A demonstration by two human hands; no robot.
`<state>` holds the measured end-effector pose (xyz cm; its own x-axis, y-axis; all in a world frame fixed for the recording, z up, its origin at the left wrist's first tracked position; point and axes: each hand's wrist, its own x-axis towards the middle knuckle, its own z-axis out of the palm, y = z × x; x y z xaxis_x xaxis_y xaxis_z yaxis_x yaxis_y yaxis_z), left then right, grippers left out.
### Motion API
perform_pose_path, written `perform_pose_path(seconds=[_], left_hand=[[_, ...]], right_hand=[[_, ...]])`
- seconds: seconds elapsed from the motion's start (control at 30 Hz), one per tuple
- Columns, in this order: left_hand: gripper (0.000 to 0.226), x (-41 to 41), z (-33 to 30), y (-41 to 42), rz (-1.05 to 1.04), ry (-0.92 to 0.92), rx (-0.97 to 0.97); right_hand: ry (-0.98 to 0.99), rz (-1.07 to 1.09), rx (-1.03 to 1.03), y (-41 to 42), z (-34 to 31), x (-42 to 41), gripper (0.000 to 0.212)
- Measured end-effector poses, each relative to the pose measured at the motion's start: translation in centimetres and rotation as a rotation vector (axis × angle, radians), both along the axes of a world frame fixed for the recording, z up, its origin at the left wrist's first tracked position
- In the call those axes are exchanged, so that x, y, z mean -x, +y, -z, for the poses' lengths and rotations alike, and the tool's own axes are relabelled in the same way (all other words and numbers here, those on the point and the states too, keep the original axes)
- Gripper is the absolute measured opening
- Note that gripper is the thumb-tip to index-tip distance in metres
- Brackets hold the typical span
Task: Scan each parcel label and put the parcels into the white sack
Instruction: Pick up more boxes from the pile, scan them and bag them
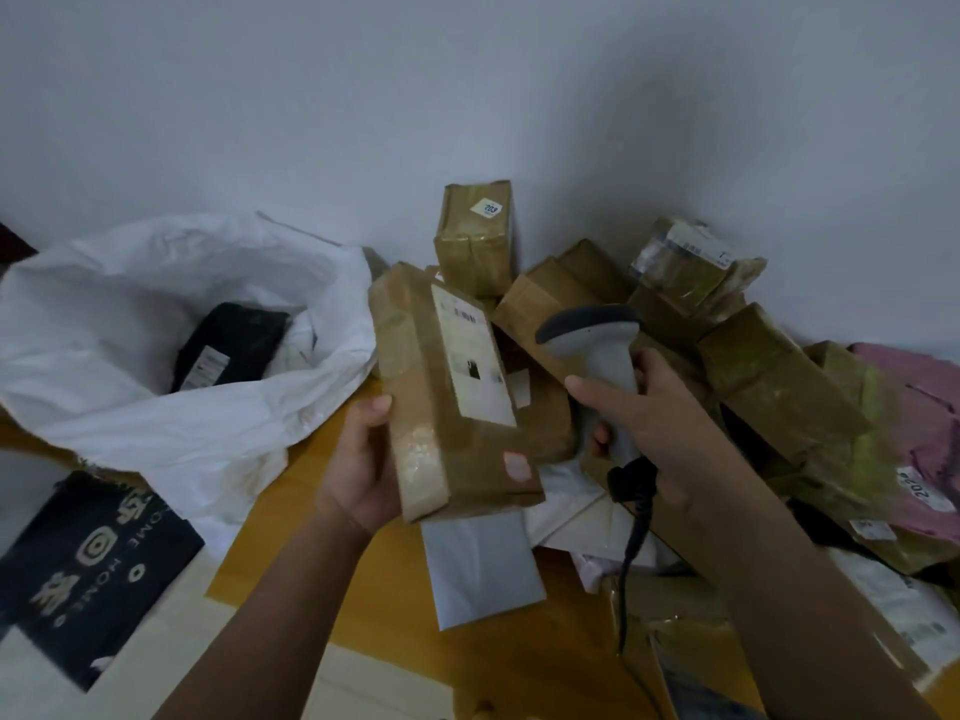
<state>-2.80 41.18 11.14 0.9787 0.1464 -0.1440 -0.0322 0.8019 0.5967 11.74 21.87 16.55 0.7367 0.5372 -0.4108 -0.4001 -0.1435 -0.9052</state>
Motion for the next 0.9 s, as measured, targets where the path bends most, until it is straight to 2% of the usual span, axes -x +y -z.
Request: perform_pose_path(seconds=[0.17, 0.33, 0.43, 0.47, 0.6, 0.73, 0.9], left_hand=[[0.054, -0.1, -1.4, 0.6, -0.209, 0.063, 0.041], [0.085, -0.1, -3.1, 0.7, -0.111, 0.138, 0.002], [0.092, 0.3, -3.9, 0.8, -0.062, 0.223, -0.075], [0.088, 0.4, -4.1, 1.0, -0.054, 0.272, -0.13], [0.045, 0.5, -3.6, 1.6, -0.095, 0.471, -0.291], [0.04, 0.8, -2.1, 1.9, -0.205, 0.591, -0.388], [0.038, 1.3, -0.6, 2.7, -0.272, 0.63, -0.405]], right_hand=[[-0.048, -0.074, 0.002, 1.7, 0.0, 1.5, 0.054], [-0.094, -0.09, 0.042, 2.8, -0.2, 2.5, 0.061], [-0.114, -0.061, 0.05, 3.0, -0.5, 2.6, 0.059], [-0.126, -0.047, 0.058, 3.0, -0.5, 2.5, 0.06], [-0.146, 0.05, 0.042, 3.3, -0.7, 2.5, 0.057], [-0.079, 0.142, -0.022, 3.9, -1.7, 2.6, 0.034], [-0.043, 0.016, -0.145, 3.5, -4.9, 3.0, 0.021]])
